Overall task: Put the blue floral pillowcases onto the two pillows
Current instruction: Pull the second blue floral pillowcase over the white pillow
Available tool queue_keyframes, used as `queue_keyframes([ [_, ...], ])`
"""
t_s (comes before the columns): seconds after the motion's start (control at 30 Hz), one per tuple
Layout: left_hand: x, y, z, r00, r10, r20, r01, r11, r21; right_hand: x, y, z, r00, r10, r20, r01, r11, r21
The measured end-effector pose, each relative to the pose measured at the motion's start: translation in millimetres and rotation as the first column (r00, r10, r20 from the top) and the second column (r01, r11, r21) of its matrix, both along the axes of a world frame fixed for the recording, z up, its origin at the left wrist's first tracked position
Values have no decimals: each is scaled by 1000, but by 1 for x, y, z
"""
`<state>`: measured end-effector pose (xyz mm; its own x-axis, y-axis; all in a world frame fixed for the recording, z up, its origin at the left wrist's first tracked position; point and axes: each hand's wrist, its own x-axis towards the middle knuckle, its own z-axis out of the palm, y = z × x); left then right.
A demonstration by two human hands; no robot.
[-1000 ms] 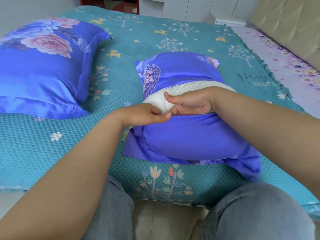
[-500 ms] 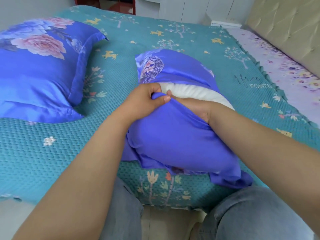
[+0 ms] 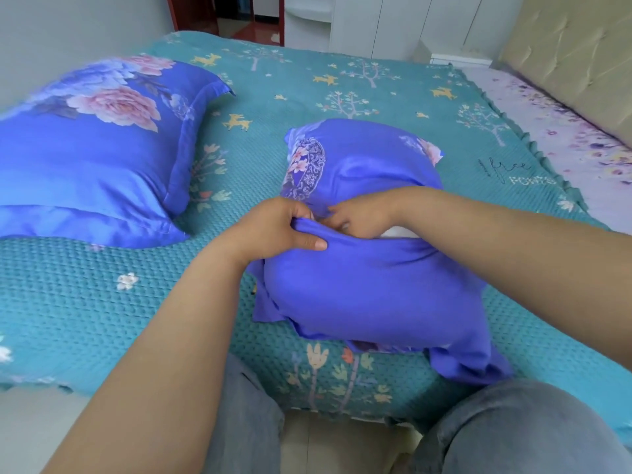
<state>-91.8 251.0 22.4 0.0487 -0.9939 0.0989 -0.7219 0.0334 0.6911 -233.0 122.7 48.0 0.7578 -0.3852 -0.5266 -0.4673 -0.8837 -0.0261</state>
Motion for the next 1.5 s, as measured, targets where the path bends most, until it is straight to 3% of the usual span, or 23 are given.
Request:
queue_keyframes([
  [0.07,-7,-2,1,999,22,-37,-27,990,-137,-2,-14,-17,979,-196,-61,194,981,-27],
  [0.13,-15,-3,4,999,12,-52,-22,979,-204,-2,-17,-28,930,-367,2,367,930,27],
  [0.23,-9,-6,-1,1000,3,-13,-5,985,-172,-5,-9,-15,860,-416,294,344,900,267],
  [0.3,-5,-4,-4,997,19,72,-11,994,-106,-11,-18,-3,685,-438,582,359,898,253],
  [0.33,-6,-3,-4,995,42,91,-36,997,-74,-15,-27,2,642,-437,630,438,883,167],
  [0.37,-8,0,-3,993,68,101,-63,996,-58,-20,-36,5,687,-439,579,515,857,38],
  [0.4,-11,2,-3,990,90,111,-86,996,-36,-28,-40,4,776,-458,434,548,831,-102],
  [0.47,-12,5,-2,979,143,145,-154,986,69,-35,-41,-5,829,-485,277,545,812,-209],
  [0.6,-11,10,-5,953,299,54,-303,912,276,-39,-28,-23,768,-426,478,577,784,-229],
  [0.67,-13,10,-4,923,373,93,-384,885,265,-42,-28,-13,632,-480,608,674,728,-126],
  [0.77,-17,5,1,816,554,167,-557,830,-30,-56,-36,21,343,-509,790,789,612,52],
  [0.83,-19,0,7,755,656,-15,-639,730,-243,-70,-45,45,182,-485,855,822,552,138],
  [0.9,-14,-8,8,713,664,-224,-701,682,-209,-86,-55,68,41,-479,877,841,491,229],
  [0.97,-5,-15,3,687,649,-325,-675,736,43,-101,-62,87,-18,-503,864,863,429,267],
  [1.0,-3,-14,0,680,621,-390,-593,778,207,-108,-62,93,21,-520,854,883,411,228],
  [1.07,-2,-11,-2,634,522,-571,-277,843,462,-119,-54,100,204,-539,817,908,415,48],
  [1.13,-3,-11,-5,512,401,-760,7,882,471,-122,-39,97,377,-567,732,880,466,-92],
  [1.2,-5,-11,-9,522,327,-788,90,897,432,-118,-25,85,479,-624,618,844,521,-128],
  [1.3,-2,-10,-16,616,303,-727,20,917,399,-107,-12,74,548,-690,473,806,586,-79],
  [1.4,10,-14,-13,503,296,-812,-186,955,232,-91,-4,87,594,-694,408,770,637,-38],
  [1.5,24,-23,-12,462,309,-831,-418,903,103,-76,8,104,691,-648,319,701,710,-76],
])
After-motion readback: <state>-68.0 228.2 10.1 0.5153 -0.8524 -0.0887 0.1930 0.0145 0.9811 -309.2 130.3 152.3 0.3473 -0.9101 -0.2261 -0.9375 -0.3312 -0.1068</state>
